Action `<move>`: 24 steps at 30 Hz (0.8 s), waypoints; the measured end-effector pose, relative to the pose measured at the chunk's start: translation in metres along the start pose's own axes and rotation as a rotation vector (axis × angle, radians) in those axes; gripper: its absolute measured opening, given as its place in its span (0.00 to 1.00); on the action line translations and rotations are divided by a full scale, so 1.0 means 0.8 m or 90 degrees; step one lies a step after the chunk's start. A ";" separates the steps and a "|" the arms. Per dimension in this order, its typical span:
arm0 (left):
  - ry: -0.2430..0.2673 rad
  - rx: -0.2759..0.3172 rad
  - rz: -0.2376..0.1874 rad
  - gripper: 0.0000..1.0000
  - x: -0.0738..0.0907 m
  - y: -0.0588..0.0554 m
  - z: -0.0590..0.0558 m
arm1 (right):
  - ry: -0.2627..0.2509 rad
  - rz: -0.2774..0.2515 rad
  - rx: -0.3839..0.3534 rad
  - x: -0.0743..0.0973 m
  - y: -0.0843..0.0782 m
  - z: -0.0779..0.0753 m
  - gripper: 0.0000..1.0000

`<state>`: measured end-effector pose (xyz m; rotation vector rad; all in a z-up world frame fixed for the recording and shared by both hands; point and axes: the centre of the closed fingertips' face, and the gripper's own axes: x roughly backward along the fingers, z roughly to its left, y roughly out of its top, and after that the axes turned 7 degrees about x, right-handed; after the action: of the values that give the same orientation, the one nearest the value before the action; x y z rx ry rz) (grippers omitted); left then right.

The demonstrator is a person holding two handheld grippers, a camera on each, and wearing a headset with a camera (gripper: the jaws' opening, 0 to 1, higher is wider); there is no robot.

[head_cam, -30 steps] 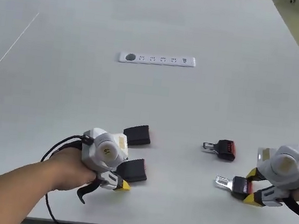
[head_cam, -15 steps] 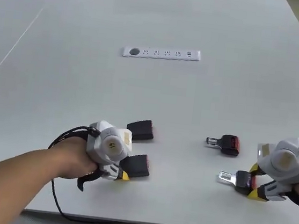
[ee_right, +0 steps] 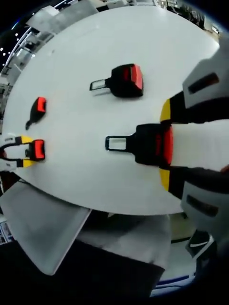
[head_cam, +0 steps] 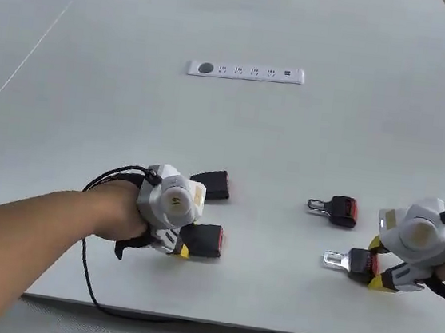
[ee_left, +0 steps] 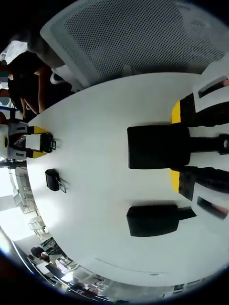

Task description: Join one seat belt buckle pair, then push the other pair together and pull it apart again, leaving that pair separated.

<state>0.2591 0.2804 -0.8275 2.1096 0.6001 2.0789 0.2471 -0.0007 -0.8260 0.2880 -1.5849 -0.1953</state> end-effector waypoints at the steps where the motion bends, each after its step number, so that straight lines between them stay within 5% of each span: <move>1: 0.000 0.002 0.000 0.33 0.000 0.000 0.000 | -0.001 0.002 0.001 0.000 0.003 0.000 0.34; 24: -0.001 -0.006 0.012 0.33 -0.002 0.000 -0.001 | -0.005 -0.083 0.009 -0.046 0.133 -0.013 0.34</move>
<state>0.2585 0.2799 -0.8293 2.1198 0.5713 2.0848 0.2518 0.1127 -0.8288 0.4017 -1.5771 -0.2860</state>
